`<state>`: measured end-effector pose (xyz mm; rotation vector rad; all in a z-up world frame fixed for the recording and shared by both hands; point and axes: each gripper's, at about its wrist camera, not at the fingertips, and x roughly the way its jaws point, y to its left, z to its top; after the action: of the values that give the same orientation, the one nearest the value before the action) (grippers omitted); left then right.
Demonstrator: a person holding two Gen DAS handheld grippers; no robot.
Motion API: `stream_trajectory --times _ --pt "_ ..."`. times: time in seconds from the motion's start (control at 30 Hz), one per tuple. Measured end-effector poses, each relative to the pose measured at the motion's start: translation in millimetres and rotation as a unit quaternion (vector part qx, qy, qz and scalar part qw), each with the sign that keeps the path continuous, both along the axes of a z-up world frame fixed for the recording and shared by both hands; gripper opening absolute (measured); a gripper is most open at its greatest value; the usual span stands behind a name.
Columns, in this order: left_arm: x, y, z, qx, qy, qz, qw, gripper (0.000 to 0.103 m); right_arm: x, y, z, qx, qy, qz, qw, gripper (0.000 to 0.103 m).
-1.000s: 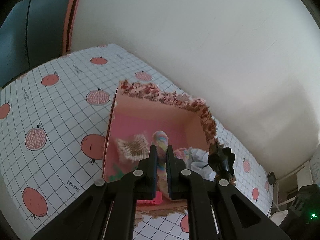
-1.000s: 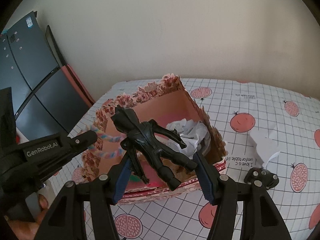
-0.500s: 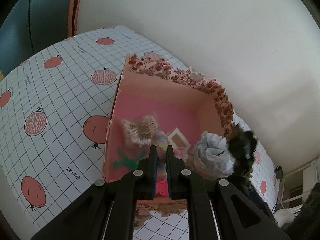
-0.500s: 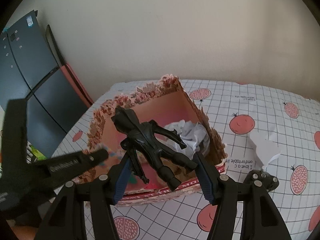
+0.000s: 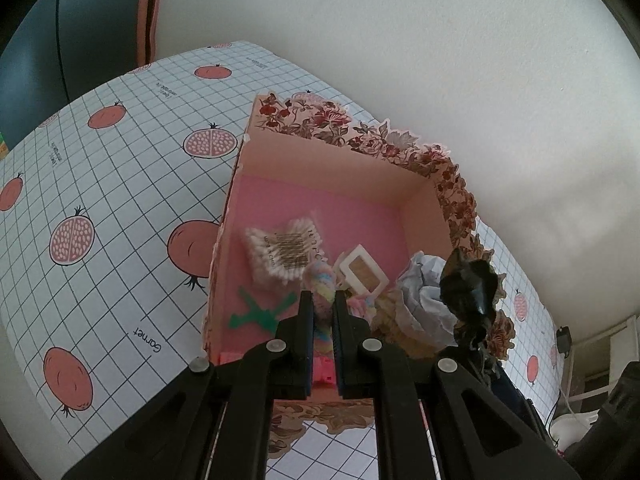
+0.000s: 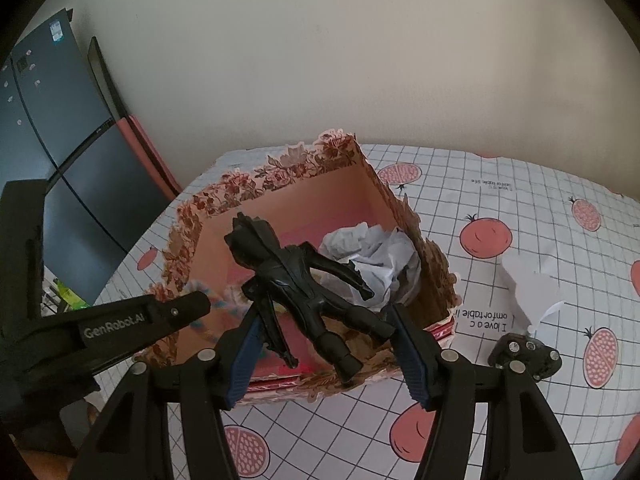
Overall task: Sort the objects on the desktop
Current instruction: 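Open both grippers to drop the rope toy and black figure into the box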
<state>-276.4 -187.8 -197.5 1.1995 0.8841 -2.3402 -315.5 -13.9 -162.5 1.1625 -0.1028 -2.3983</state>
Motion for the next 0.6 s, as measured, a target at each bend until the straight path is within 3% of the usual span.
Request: stream_trajectory --times 0.47,0.6 --pt "-2.1 1.8 -4.0 0.002 -0.017 -0.002 0.9998 0.011 1.2 -6.4 -6.5 0.03 -0.004 0.009 0.999 0.071" --pt "-2.7 1.9 -4.7 0.0 -0.021 -0.001 0.9998 0.023 0.9 -6.9 -6.2 0.032 -0.006 0.01 0.999 0.071"
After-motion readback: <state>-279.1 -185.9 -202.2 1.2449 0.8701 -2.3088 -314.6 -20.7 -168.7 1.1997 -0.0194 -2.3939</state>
